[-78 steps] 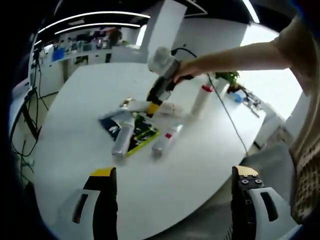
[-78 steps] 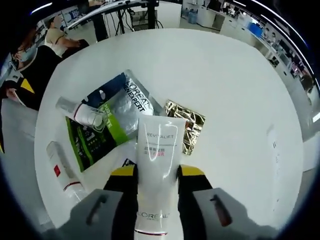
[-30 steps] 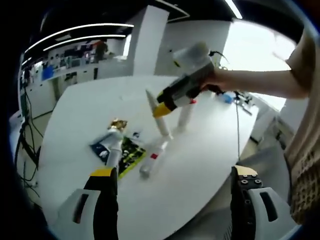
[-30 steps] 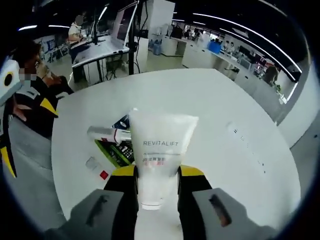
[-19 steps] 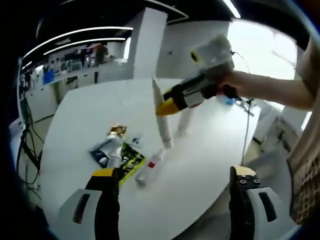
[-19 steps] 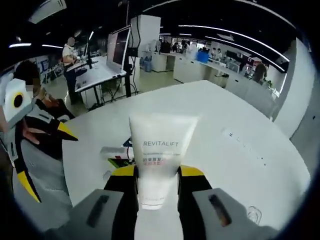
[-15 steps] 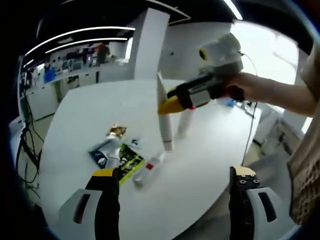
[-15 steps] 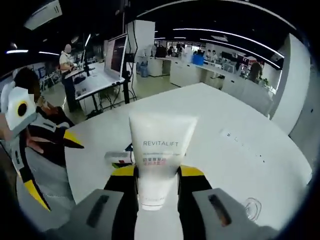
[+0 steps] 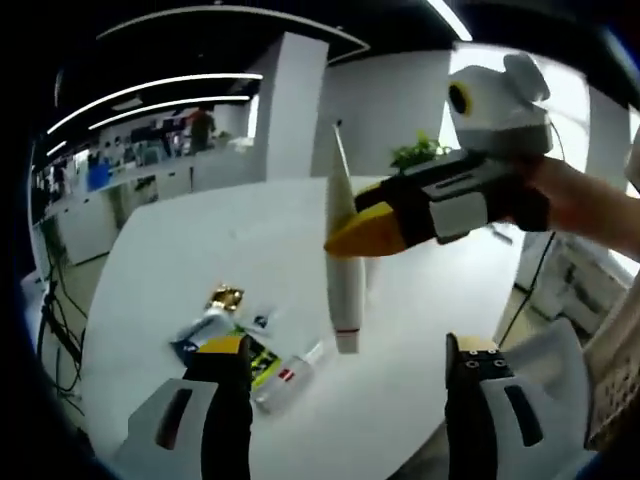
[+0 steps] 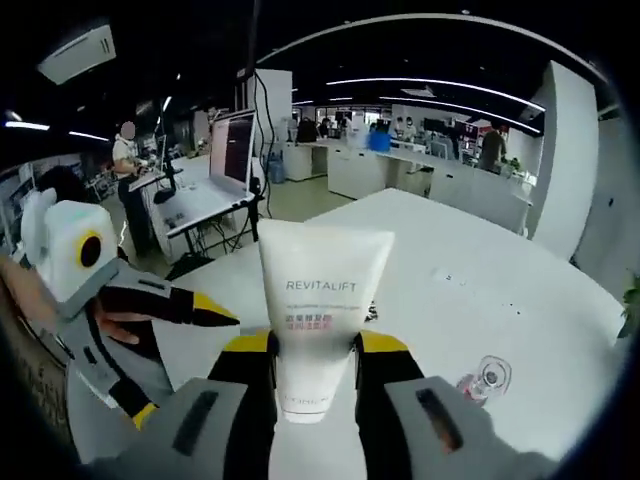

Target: Arrange the skincare products in the storage area until every visible bottle or jar stands upright without overlapping.

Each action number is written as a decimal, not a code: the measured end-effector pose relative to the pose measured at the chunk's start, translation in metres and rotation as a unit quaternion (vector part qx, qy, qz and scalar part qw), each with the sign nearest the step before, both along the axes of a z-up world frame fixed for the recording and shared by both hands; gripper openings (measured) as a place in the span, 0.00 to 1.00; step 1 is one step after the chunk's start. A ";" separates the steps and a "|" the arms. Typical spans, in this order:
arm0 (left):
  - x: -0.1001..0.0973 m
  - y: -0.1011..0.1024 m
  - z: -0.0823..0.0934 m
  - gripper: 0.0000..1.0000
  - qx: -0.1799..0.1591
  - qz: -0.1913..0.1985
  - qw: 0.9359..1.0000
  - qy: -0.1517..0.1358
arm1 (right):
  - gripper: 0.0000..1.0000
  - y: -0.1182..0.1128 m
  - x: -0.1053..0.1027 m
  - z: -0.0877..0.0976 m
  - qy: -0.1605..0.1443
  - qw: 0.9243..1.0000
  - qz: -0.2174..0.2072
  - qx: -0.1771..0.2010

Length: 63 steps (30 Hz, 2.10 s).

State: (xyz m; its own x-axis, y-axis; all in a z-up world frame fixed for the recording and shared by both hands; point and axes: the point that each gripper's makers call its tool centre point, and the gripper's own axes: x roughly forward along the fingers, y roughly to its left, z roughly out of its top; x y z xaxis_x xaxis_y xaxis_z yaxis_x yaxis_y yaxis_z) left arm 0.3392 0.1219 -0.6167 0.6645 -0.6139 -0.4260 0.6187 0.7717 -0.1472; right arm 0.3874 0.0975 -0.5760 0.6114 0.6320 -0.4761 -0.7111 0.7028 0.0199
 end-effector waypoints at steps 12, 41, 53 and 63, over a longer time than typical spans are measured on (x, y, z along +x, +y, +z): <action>-0.002 -0.029 0.007 0.45 0.000 -0.022 0.999 -0.027 | 0.29 -0.011 -0.031 0.003 0.014 0.998 -0.033 0.042; -0.018 -0.069 0.033 0.15 -0.004 -0.095 0.994 -0.055 | 0.32 -0.039 -0.059 0.033 0.023 0.989 -0.076 0.126; -0.027 -0.096 0.067 0.14 -0.040 -0.190 0.977 -0.082 | 0.36 -0.060 -0.062 0.076 -0.065 0.992 -0.050 0.091; -0.029 -0.109 0.072 0.14 -0.056 -0.241 0.965 -0.082 | 0.36 -0.072 -0.061 0.095 -0.073 0.989 -0.061 0.117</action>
State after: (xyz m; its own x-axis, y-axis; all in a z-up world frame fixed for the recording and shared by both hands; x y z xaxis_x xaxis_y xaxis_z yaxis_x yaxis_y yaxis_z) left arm 0.3102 0.0126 -0.5450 0.3426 -0.9046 -0.2535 0.9241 0.3731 -0.0825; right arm 0.3261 0.0256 -0.4812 0.7410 0.6319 -0.2273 -0.6287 0.7717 0.0958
